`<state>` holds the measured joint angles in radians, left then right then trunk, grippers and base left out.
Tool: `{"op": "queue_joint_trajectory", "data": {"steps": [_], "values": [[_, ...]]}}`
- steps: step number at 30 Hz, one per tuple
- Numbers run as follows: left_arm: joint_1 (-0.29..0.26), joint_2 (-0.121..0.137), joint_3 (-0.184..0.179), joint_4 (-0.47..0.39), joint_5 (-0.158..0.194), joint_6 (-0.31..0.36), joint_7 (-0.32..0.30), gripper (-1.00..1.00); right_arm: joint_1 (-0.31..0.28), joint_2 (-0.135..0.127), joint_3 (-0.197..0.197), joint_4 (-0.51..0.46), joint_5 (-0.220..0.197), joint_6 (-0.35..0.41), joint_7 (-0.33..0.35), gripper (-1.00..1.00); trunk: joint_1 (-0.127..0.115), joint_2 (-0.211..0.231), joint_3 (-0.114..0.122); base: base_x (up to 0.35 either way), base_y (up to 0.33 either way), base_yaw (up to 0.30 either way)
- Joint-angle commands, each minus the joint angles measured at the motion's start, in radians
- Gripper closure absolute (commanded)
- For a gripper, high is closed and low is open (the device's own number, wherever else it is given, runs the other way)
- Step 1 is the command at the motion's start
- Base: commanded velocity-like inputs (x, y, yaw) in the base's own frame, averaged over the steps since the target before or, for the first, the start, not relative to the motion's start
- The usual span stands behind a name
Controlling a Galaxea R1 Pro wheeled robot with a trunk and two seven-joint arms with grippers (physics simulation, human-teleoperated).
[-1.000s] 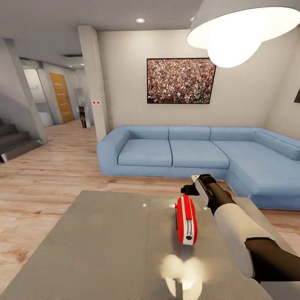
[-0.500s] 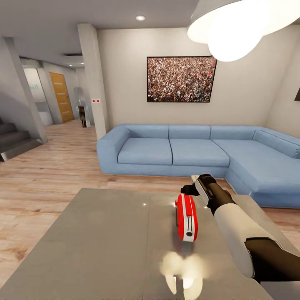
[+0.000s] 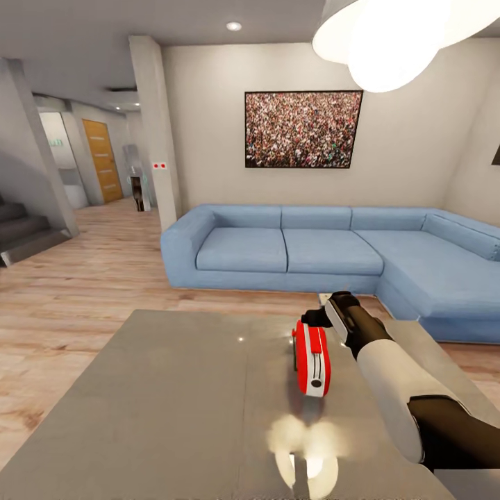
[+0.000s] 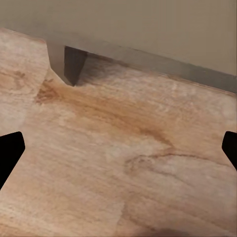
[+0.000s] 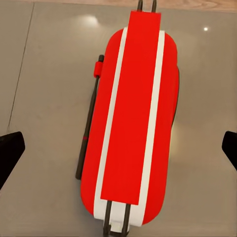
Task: Turn on the radio receiver that's on the table in the living room.
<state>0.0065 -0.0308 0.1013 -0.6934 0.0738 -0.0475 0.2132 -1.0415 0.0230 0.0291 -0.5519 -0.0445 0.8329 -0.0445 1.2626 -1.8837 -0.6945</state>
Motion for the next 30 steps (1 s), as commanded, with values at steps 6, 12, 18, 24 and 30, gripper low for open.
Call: {"op": "queue_joint_trajectory", "data": {"steps": [6,12,18,24,30], "values": [[0.0,0.0,0.0,0.0,0.001,0.0,0.0,-1.0,0.0,0.0,0.0,0.004,0.0,0.0,0.0,-1.0,0.023,-0.042,-0.019,0.0,0.0,0.0],[0.0,0.0,0.0,0.0,0.001,0.0,0.0,-1.0,0.0,0.0,0.0,0.004,0.0,0.0,0.0,-1.0,0.046,-0.084,-0.038,0.0,0.0,0.0],[0.0,0.0,0.0,0.0,0.001,0.0,0.0,-1.0,0.0,0.0,0.0,0.004,0.0,0.0,0.0,-1.0,0.069,-0.126,-0.056,0.0,0.0,0.0],[0.0,0.0,0.0,0.0,0.001,0.0,0.0,-1.0,0.0,0.0,0.0,0.004,0.0,0.0,0.0,-1.0,0.092,-0.168,-0.075,0.0,0.0,0.0],[0.0,-0.001,0.0,0.0,0.001,0.0,0.0,-1.0,0.0,0.0,0.0,0.004,0.0,-0.002,0.0,-1.0,0.115,-0.21,-0.094,0.0,0.0,0.0]]}}
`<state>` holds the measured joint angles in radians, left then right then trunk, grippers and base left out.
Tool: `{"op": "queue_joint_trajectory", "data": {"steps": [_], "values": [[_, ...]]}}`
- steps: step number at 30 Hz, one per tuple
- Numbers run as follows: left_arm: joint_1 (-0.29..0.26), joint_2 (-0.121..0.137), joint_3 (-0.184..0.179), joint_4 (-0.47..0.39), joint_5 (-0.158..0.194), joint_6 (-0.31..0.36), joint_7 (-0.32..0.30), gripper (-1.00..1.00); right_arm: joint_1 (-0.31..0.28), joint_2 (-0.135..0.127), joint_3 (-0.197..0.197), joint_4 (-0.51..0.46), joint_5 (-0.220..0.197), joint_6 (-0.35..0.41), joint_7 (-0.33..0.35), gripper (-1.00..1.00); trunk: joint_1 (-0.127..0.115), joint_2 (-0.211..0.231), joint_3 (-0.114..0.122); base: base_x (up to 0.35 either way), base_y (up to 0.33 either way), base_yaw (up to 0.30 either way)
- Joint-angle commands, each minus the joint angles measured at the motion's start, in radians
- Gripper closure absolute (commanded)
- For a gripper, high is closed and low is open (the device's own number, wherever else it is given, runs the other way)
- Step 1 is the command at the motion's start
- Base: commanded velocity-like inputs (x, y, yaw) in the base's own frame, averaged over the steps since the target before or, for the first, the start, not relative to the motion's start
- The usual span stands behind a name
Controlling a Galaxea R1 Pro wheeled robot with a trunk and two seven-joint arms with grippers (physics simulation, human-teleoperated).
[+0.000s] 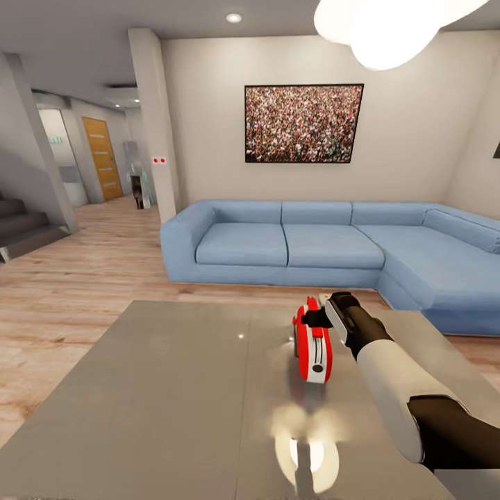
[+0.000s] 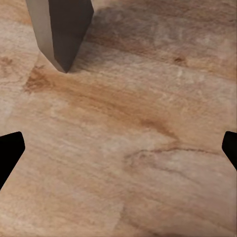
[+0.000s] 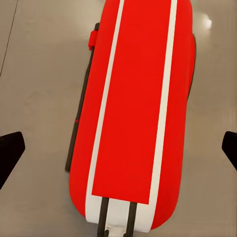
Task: Turn on the radio receiver that's on the table in the living room.
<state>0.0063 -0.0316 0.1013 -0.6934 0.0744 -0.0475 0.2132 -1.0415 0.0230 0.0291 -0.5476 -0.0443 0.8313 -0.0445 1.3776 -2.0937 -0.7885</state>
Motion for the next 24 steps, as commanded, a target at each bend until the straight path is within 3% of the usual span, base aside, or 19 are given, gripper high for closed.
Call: {"op": "queue_joint_trajectory", "data": {"steps": [1,20,23,24], "values": [[0.0,0.0,0.0,0.0,0.0,0.0,0.0,-1.0,0.0,0.0,0.0,0.0,0.0,0.0,0.0,-1.0,0.004,-0.007,-0.003,0.0,0.0,0.0],[0.0,0.0,0.0,0.0,0.001,0.0,0.0,-1.0,0.0,0.0,0.0,0.021,0.001,-0.002,-0.003,-1.0,0.077,-0.14,-0.063,0.0,0.0,0.0],[0.0,0.001,0.0,0.0,0.001,0.0,0.0,-1.0,0.0,0.0,0.0,0.023,0.001,-0.003,-0.011,-1.0,0.077,-0.14,-0.063,0.0,0.0,0.0],[0.001,0.001,0.0,0.0,0.001,0.0,0.0,-1.0,0.0,0.0,0.0,0.024,0.001,-0.004,-0.015,1.0,0.077,-0.14,-0.063,0.0,0.0,0.0]]}}
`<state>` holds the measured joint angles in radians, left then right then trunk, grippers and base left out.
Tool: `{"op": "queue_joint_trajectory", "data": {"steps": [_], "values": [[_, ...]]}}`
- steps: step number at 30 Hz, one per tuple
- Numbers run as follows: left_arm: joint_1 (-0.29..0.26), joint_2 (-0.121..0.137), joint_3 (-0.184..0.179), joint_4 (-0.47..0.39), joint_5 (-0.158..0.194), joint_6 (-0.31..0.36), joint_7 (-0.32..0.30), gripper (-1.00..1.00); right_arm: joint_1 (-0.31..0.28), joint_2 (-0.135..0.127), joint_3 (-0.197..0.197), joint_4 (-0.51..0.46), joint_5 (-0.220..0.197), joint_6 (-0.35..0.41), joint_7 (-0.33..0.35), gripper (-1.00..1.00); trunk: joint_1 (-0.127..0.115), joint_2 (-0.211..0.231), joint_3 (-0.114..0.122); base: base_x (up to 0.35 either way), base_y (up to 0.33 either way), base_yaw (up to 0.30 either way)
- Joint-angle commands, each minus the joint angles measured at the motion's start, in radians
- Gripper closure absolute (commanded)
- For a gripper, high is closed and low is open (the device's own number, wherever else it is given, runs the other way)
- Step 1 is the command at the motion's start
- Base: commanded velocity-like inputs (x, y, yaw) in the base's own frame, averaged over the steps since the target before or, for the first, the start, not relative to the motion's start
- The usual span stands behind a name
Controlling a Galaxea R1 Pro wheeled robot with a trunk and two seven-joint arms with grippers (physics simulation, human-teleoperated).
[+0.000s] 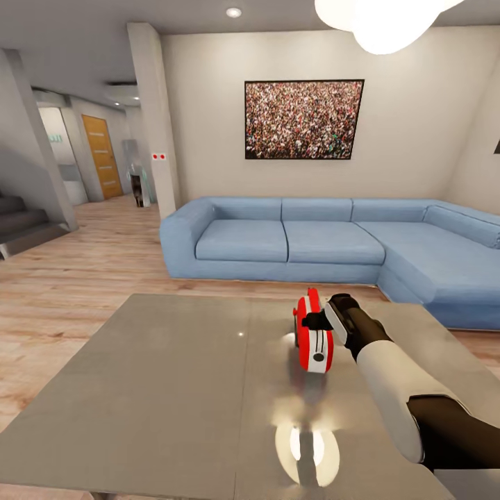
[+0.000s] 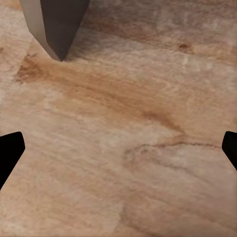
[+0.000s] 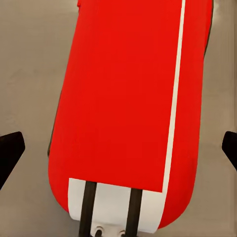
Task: Turn on the radio receiver that's on the table in the living room.
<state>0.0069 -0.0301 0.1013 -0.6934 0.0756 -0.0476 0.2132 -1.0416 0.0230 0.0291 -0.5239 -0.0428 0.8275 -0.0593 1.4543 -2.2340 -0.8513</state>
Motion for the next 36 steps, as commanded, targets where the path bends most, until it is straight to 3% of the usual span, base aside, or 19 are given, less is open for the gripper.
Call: {"op": "queue_joint_trajectory", "data": {"steps": [1,36], "values": [[0.0,0.0,0.0,0.0,0.0,0.0,0.0,-1.0,0.0,0.0,0.0,0.001,0.0,-0.001,-0.004,1.0,0.0,0.0,0.0,0.0,0.0,0.0],[0.0,0.006,0.003,0.0,-0.01,0.005,0.0,-1.0,0.0,0.0,-0.003,0.001,0.001,-0.007,-0.008,1.0,-0.004,0.007,0.003,0.0,0.0,0.0]]}}
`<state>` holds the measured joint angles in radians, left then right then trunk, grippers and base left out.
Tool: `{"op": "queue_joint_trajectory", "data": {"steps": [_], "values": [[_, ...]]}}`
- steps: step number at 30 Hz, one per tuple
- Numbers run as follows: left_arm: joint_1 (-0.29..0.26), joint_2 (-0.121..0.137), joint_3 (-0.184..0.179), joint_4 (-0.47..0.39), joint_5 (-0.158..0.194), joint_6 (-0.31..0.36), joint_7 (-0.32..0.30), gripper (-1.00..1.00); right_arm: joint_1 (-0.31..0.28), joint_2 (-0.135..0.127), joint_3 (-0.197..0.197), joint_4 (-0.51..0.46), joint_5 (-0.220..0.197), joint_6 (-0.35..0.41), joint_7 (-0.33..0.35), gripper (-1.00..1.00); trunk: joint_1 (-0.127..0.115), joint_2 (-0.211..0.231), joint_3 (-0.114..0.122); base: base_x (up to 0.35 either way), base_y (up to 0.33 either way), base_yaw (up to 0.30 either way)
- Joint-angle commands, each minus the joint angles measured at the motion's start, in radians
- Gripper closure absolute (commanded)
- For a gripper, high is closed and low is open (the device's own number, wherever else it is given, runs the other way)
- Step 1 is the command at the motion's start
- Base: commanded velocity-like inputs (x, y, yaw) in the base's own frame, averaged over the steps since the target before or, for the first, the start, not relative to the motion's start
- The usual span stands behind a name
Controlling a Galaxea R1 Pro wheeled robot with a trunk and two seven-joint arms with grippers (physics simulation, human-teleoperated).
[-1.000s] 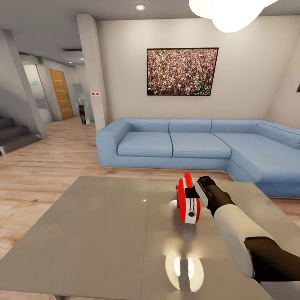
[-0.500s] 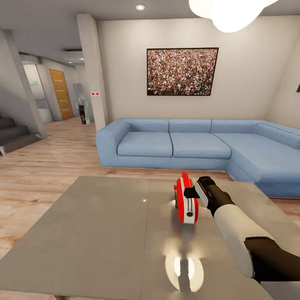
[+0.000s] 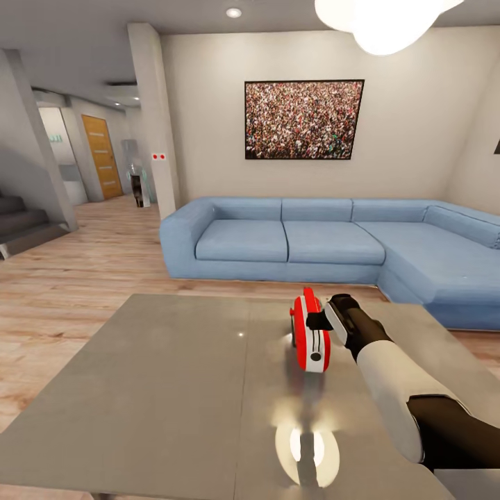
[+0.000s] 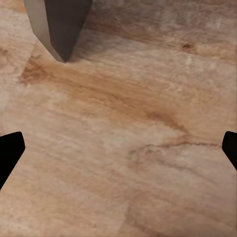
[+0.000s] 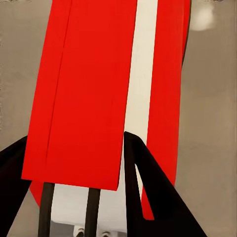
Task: Turn on the radio receiver that's on the table in the living room.
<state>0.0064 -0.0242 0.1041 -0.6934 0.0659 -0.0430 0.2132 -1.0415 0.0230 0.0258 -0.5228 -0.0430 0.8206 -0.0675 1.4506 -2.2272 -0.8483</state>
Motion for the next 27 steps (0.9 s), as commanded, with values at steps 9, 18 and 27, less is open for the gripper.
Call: {"op": "queue_joint_trajectory", "data": {"steps": [9,18,27], "values": [[0.0,0.001,0.0,0.0,-0.001,0.001,0.001,-1.0,0.0,0.0,0.0,0.0,0.001,0.0,0.0,1.0,-0.035,0.063,0.028,0.0,0.0,0.0],[0.0,0.002,0.002,0.0,-0.002,0.002,0.001,-1.0,0.0,0.0,0.0,0.0,0.001,0.0,0.0,1.0,-0.069,0.126,0.057,0.0,0.0,0.0],[0.0,0.01,0.002,0.0,-0.002,0.002,0.0,-1.0,0.0,0.0,0.001,0.0,0.0,0.001,0.001,1.0,-0.104,0.189,0.085,0.0,0.0,0.0]]}}
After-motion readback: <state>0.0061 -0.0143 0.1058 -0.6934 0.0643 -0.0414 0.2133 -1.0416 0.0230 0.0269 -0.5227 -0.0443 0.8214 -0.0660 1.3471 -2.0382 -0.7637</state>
